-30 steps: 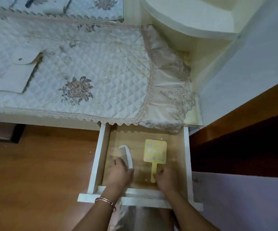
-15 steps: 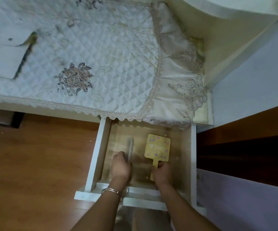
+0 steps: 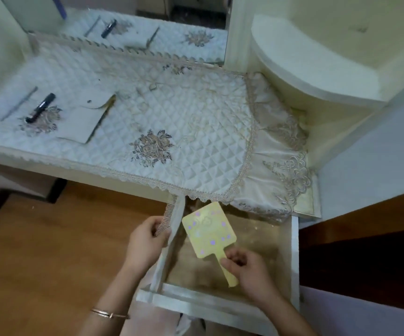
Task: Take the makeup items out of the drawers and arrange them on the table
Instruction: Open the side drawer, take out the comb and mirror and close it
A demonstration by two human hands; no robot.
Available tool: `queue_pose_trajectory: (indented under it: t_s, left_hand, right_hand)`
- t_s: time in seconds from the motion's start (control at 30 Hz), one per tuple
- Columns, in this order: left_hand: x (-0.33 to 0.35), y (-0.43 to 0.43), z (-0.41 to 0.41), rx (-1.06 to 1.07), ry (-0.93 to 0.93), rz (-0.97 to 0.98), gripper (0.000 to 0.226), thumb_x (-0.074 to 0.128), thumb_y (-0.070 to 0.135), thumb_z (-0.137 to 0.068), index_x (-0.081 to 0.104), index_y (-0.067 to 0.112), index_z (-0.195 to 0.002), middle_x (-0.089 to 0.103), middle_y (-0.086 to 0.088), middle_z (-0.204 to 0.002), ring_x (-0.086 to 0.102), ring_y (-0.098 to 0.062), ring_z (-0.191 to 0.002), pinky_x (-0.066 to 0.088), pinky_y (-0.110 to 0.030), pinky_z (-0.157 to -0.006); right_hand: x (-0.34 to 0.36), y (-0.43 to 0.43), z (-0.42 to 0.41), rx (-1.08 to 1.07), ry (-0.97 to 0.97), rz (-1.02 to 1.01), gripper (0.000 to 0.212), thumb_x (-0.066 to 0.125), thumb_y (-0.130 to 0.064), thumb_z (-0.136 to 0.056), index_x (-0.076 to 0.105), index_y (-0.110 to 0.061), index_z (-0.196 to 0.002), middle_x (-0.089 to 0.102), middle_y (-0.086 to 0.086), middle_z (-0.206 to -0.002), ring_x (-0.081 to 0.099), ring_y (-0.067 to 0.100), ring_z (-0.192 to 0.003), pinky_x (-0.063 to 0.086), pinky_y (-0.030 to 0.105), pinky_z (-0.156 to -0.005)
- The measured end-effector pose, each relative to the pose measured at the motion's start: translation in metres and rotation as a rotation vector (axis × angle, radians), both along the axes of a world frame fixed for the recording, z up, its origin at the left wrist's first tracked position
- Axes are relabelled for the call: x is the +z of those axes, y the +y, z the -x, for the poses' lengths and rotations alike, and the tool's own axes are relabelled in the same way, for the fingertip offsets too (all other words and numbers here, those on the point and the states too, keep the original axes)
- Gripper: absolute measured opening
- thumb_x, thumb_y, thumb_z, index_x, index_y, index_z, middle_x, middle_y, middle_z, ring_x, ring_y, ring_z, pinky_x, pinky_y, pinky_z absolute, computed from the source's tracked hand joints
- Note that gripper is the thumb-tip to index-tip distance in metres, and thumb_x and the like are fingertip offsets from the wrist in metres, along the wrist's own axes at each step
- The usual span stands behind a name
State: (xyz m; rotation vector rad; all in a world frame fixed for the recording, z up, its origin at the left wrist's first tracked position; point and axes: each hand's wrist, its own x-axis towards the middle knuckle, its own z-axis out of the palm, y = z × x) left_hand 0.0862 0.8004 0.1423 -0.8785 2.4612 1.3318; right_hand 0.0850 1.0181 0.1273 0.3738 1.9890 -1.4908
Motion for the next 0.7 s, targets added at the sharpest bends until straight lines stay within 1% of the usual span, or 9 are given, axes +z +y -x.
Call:
queue_pose_trajectory:
  t_s: [0.07, 0.17, 0.27, 0.37, 0.47, 0.5, 0.53, 0.63, 0.7]
  left_hand:
    - [0.013, -0.018, 0.018, 0.072, 0.058, 0.003, 0.033, 0.063, 0.019, -0.084, 0.059, 0.011, -0.115, 0.066, -0.006, -0.108, 0.061, -0.025, -0.102, 0.050, -0.038, -0.089]
    - [0.029, -0.038, 0.058, 0.136, 0.142, -0.009, 0.035, 0.061, 0.018, -0.086, 0.055, 0.012, -0.120, 0.063, -0.010, -0.115, 0.060, -0.027, -0.104, 0.051, -0.041, -0.091]
    - [0.035, -0.051, 0.105, 0.149, 0.170, 0.045, 0.036, 0.056, 0.016, -0.088, 0.051, 0.010, -0.123, 0.060, -0.013, -0.122, 0.061, -0.025, -0.099, 0.052, -0.038, -0.086]
    - [0.033, -0.059, 0.149, 0.160, 0.136, 0.116, 0.035, 0.053, 0.012, -0.090, 0.049, 0.007, -0.125, 0.056, -0.013, -0.128, 0.060, -0.027, -0.101, 0.049, -0.034, -0.082]
    - [0.022, -0.064, 0.180, 0.177, 0.107, 0.110, 0.036, 0.051, 0.012, -0.089, 0.049, 0.007, -0.125, 0.057, -0.013, -0.123, 0.059, -0.025, -0.084, 0.047, -0.033, -0.072]
    - [0.018, -0.065, 0.186, 0.161, 0.102, 0.119, 0.038, 0.051, 0.013, -0.089, 0.049, 0.006, -0.126, 0.058, -0.013, -0.118, 0.058, -0.023, -0.081, 0.047, -0.032, -0.072]
    - [0.014, -0.066, 0.190, 0.135, 0.097, 0.137, 0.040, 0.051, 0.013, -0.089, 0.048, 0.004, -0.127, 0.059, -0.013, -0.116, 0.059, -0.024, -0.084, 0.046, -0.033, -0.077]
    - [0.004, -0.069, 0.191, 0.044, 0.079, 0.240, 0.046, 0.055, 0.011, -0.087, 0.044, 0.003, -0.131, 0.053, -0.017, -0.130, 0.052, -0.030, -0.116, 0.042, -0.034, -0.095]
    - [-0.003, -0.074, 0.186, -0.007, 0.082, 0.303, 0.048, 0.057, 0.011, -0.085, 0.045, 0.004, -0.131, 0.048, -0.019, -0.133, 0.047, -0.033, -0.121, 0.038, -0.038, -0.101]
  right_hand:
    - [0.011, -0.022, 0.028, 0.006, 0.058, -0.013, 0.016, 0.069, -0.009, -0.078, 0.059, -0.017, -0.068, 0.059, -0.004, -0.064, 0.054, 0.010, -0.062, 0.039, 0.007, -0.050]
    - [0.024, -0.058, 0.084, -0.034, 0.122, 0.011, 0.008, 0.066, -0.018, -0.082, 0.058, -0.017, -0.081, 0.061, -0.001, -0.079, 0.057, 0.016, -0.076, 0.043, 0.020, -0.062]
    - [0.029, -0.092, 0.142, -0.118, 0.157, 0.001, 0.022, 0.063, -0.023, -0.084, 0.061, -0.008, -0.101, 0.064, 0.007, -0.099, 0.060, 0.019, -0.089, 0.044, 0.027, -0.071]
    - [0.027, -0.120, 0.187, -0.180, 0.162, -0.065, 0.029, 0.062, -0.021, -0.085, 0.060, -0.005, -0.109, 0.062, 0.006, -0.102, 0.060, 0.025, -0.101, 0.042, 0.029, -0.070]
    - [0.022, -0.131, 0.213, -0.153, 0.162, -0.184, 0.028, 0.058, -0.019, -0.088, 0.060, -0.004, -0.112, 0.063, 0.012, -0.115, 0.056, 0.029, -0.109, 0.045, 0.033, -0.085]
    - [0.019, -0.132, 0.217, -0.131, 0.167, -0.213, 0.027, 0.056, -0.017, -0.088, 0.060, -0.003, -0.111, 0.062, 0.013, -0.118, 0.056, 0.029, -0.110, 0.044, 0.032, -0.088]
    - [0.016, -0.132, 0.218, -0.113, 0.180, -0.237, 0.027, 0.054, -0.017, -0.089, 0.060, -0.004, -0.111, 0.062, 0.012, -0.117, 0.056, 0.029, -0.110, 0.044, 0.032, -0.088]
    - [0.008, -0.129, 0.212, -0.123, 0.240, -0.235, 0.028, 0.055, -0.014, -0.085, 0.057, -0.009, -0.113, 0.062, 0.008, -0.108, 0.058, 0.026, -0.104, 0.044, 0.030, -0.084]
    - [0.006, -0.123, 0.203, -0.105, 0.314, -0.260, 0.032, 0.056, -0.011, -0.083, 0.055, -0.010, -0.115, 0.057, 0.008, -0.110, 0.058, 0.026, -0.104, 0.048, 0.035, -0.088]
